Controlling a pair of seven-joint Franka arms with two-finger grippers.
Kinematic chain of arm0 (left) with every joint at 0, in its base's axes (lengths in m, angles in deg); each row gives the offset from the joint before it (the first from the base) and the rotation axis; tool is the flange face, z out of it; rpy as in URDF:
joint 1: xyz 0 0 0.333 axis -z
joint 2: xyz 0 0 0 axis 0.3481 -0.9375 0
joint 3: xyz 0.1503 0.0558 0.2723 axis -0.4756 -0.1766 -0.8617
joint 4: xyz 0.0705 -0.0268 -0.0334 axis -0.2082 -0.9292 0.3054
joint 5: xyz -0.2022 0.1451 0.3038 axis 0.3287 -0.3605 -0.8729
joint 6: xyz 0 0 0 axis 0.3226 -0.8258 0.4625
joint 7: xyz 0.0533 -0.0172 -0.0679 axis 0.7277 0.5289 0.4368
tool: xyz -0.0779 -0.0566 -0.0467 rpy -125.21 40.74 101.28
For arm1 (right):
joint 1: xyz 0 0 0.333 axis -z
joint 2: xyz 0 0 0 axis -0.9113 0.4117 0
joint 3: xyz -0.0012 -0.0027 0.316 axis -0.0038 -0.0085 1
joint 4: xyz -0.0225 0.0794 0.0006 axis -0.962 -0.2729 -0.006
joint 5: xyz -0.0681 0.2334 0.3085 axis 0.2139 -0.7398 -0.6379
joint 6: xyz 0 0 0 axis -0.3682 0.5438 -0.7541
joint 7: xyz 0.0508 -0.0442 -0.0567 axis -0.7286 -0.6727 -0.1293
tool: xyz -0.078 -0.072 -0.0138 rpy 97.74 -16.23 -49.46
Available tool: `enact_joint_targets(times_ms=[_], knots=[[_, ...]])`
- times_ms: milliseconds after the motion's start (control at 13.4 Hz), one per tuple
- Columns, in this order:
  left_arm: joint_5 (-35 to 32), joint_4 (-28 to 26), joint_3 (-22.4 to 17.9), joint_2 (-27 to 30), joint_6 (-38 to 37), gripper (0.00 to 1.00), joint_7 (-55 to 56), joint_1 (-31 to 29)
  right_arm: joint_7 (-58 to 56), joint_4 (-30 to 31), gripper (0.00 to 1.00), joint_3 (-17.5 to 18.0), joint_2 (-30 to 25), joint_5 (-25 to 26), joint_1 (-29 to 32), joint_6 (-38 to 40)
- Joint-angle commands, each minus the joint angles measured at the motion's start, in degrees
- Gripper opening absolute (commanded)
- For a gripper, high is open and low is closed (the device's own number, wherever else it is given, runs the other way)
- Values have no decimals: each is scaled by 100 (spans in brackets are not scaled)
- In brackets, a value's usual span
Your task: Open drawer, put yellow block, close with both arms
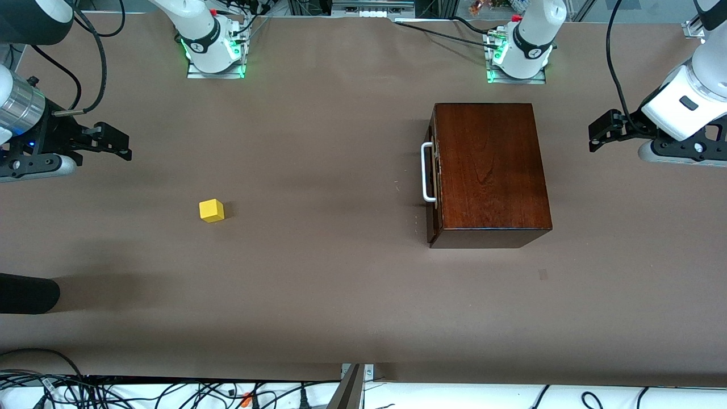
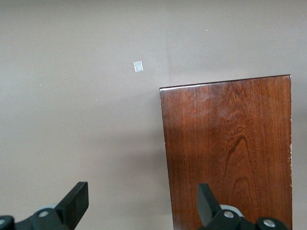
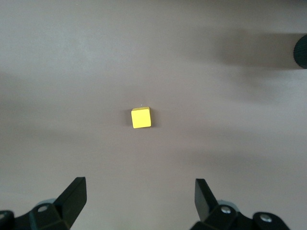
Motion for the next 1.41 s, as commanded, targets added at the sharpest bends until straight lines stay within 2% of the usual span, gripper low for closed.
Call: enact_joint_targets(times_ms=[0, 670, 744, 1339], knots=[[177, -168, 16, 152, 70, 100, -66, -66, -48, -40, 100, -4, 2, -30, 20, 65], [264, -159, 139, 152, -61, 100, 152, 12, -4, -5, 100, 4, -6, -30, 20, 47], [291, -159, 313, 135, -53, 100, 458, 30, -13, -5, 100, 4, -6, -30, 20, 47], [133, -37, 2474, -321, 342, 100, 3148, 74, -4, -5, 100, 13, 2, -30, 12, -49]])
